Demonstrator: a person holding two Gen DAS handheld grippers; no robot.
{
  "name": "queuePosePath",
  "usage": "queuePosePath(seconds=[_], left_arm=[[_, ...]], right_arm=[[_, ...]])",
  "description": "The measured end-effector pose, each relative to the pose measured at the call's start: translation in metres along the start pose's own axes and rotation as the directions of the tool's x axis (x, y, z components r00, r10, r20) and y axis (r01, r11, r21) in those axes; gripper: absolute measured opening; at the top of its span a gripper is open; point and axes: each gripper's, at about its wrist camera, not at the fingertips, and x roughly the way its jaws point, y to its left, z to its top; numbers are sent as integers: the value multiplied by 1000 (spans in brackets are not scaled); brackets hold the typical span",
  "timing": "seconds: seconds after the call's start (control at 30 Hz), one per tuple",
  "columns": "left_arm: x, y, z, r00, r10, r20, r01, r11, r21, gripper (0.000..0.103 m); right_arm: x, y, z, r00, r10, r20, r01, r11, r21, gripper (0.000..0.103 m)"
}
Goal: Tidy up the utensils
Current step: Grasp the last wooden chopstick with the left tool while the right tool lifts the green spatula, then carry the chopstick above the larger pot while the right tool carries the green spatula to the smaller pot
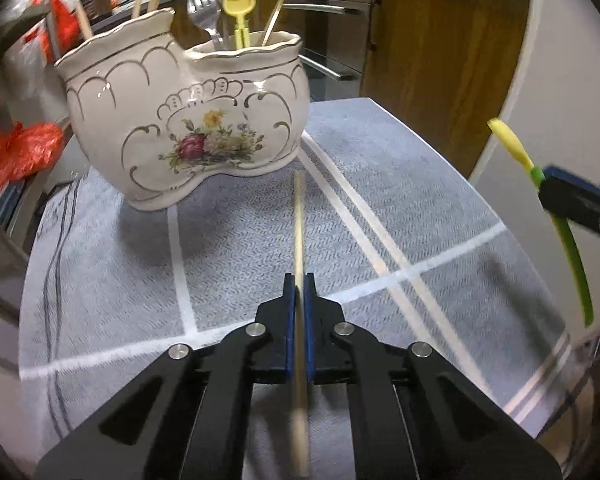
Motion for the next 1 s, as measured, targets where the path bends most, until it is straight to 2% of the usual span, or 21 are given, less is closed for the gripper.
queuePosePath(seconds=[0.07,0.27,0.37,0.47,0.6,0.77,0.9,1.0], left_arm=[[-6,3,-2,999,-34,-8,34,999,36,4],[-34,29,-13,999,-51,0,50,990,134,4],[-47,44,-17,998,-58,27,53,988,142,4],[-59,57,-19,993,-94,76,83,987,134,4],[-70,65,-25,978,-147,146,127,982,140,4],[-71,66,-29,963,-188,195,158,974,160,4],[-80,73,-34,941,-224,253,186,968,167,4],[-94,86,-31,913,-257,316,223,965,141,4]], right_arm=[[0,1,1,1000,-3,-1,3,1000,-6,10],[2,4,2,1000,-1,-5,1,1000,-20,10],[3,7,2,1000,6,-2,-6,1000,-23,10],[3,10,2,1000,12,9,-12,1000,-28,10],[3,18,6,1000,15,25,-14,999,-39,10],[6,29,12,999,16,39,-14,999,-49,10],[10,38,18,998,28,61,-25,998,-51,10],[14,44,28,996,34,86,-30,998,-50,10]])
